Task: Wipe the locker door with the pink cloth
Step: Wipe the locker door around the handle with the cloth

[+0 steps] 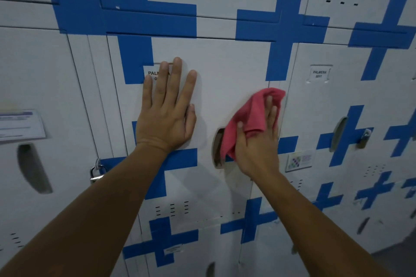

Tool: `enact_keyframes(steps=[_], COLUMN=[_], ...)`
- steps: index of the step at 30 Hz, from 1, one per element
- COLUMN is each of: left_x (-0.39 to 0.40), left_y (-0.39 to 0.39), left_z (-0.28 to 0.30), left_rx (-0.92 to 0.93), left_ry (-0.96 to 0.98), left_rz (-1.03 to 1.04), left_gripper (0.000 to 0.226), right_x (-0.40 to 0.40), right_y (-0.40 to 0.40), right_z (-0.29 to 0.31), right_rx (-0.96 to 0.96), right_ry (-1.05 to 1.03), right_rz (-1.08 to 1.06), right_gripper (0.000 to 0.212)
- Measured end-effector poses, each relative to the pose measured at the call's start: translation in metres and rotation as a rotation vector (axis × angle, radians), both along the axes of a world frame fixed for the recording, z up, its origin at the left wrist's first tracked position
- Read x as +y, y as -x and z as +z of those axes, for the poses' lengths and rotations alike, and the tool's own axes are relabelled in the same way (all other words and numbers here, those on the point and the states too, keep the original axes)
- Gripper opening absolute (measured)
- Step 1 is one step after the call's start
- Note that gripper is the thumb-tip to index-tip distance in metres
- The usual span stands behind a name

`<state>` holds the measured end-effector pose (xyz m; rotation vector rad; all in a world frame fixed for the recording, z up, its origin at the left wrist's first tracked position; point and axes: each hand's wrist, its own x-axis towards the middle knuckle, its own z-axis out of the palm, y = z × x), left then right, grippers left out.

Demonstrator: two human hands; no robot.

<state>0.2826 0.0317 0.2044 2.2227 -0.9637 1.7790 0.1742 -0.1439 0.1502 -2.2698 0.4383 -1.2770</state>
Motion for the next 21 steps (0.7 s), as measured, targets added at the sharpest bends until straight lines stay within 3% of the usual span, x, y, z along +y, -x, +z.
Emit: enact_keyframes(steps=[2, 3, 6, 9, 12, 17, 21], left_x=[0.000, -0.001, 0.000, 0.000, -0.001, 0.000, 0.000], left_y=[0.000, -0.001, -0.005, -0.005, -0.002, -0.002, -0.001], left_z=[-0.001, -0.001, -0.001, -0.001, -0.001, -0.001, -0.002], left_rx=[-0.011, -0.019, -0.045, -0.058, -0.034, -0.032, -0.001], left_ry=[0.000, 0.000, 0.003, 0.005, 0.009, 0.009, 0.007], left_rz=[-0.003, -0.007, -0.003, -0.009, -0.020, -0.009, -0.025], left_gripper=[0.067, 0.067, 0.067, 0.067, 0.065, 0.066, 0.067], right_x=[0.017, 0.029, 0.061, 0.038, 0.007, 0.029, 0.047], right_y=[-0.007, -0.010, -0.014, -0.015, -0.009, -0.006, -0.011], right_z=[0.006, 0.008, 0.001, -0.002, -0.009, -0.007, -0.041], right_rx=[-0.040, -0.015, 0.093, 0.144, 0.108, -0.006, 0.148], right_ry=[-0.165, -0.117, 0.359, 0.552, 0.466, 0.091, 0.296], right_rz=[0.047, 0.063, 0.140, 0.125, 0.052, 0.111, 0.167], right_gripper=[0.082, 0.082, 0.083, 0.081, 0.078, 0.083, 0.104])
